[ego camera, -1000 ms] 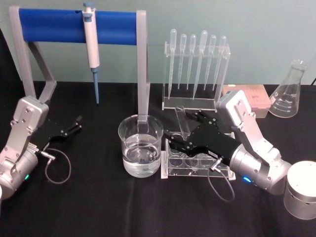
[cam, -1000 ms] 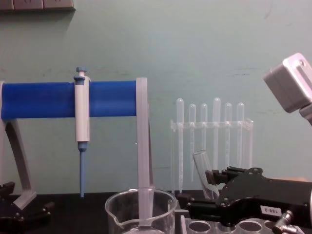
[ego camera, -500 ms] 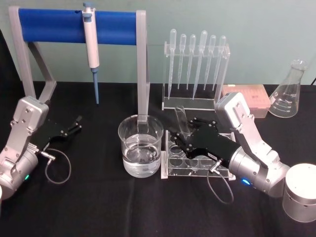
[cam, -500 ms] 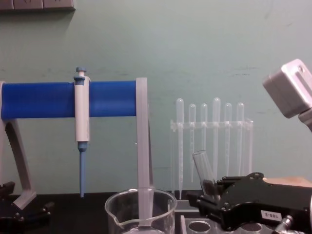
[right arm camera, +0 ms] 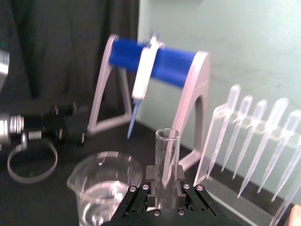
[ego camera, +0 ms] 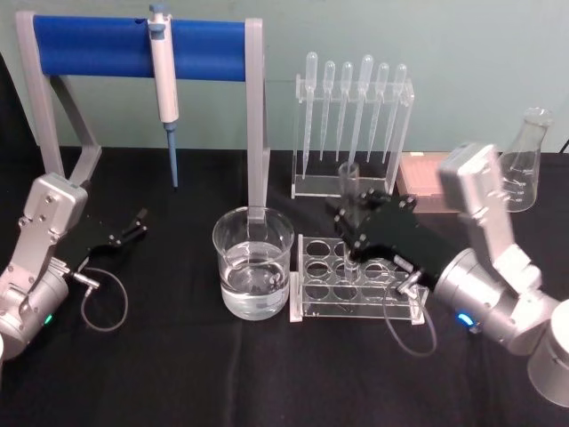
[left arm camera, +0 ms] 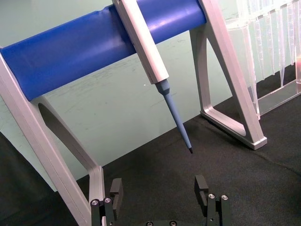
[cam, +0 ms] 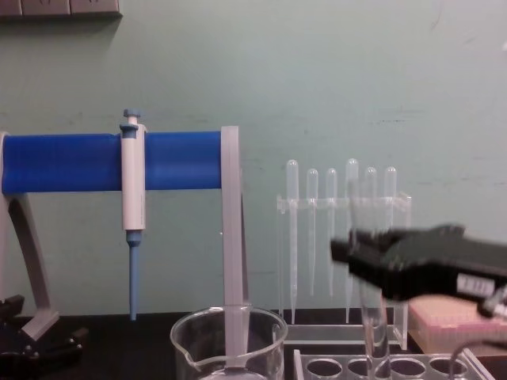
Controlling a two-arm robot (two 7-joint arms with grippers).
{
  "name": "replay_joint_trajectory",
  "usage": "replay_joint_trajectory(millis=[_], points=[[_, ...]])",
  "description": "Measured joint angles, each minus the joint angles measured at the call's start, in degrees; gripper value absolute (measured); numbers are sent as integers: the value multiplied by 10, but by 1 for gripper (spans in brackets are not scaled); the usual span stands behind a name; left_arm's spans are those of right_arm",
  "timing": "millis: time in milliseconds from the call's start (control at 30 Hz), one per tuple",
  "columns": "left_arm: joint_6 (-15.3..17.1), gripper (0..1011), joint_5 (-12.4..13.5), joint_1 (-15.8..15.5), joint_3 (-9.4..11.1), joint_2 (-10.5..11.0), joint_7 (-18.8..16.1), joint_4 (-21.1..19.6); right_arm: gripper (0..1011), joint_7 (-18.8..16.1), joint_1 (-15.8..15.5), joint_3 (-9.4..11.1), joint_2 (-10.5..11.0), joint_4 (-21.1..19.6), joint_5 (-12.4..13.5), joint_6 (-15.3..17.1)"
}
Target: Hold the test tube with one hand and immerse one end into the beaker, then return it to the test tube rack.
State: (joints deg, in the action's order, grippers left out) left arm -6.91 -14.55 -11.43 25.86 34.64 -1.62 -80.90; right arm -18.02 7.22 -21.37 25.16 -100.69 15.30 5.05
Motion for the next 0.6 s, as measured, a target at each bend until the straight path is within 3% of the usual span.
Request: replay_joint_trajectory(millis=[133, 267, 600], points=[[0, 1000, 0, 0, 0, 0, 0, 0, 225, 5, -18, 29, -11, -32, 25, -3], [0, 1000, 0, 0, 0, 0, 0, 0, 225, 9, -26, 41, -17, -48, 33, -1], [0, 1000, 0, 0, 0, 0, 0, 0, 225, 11, -28, 45, -20, -52, 36, 5]])
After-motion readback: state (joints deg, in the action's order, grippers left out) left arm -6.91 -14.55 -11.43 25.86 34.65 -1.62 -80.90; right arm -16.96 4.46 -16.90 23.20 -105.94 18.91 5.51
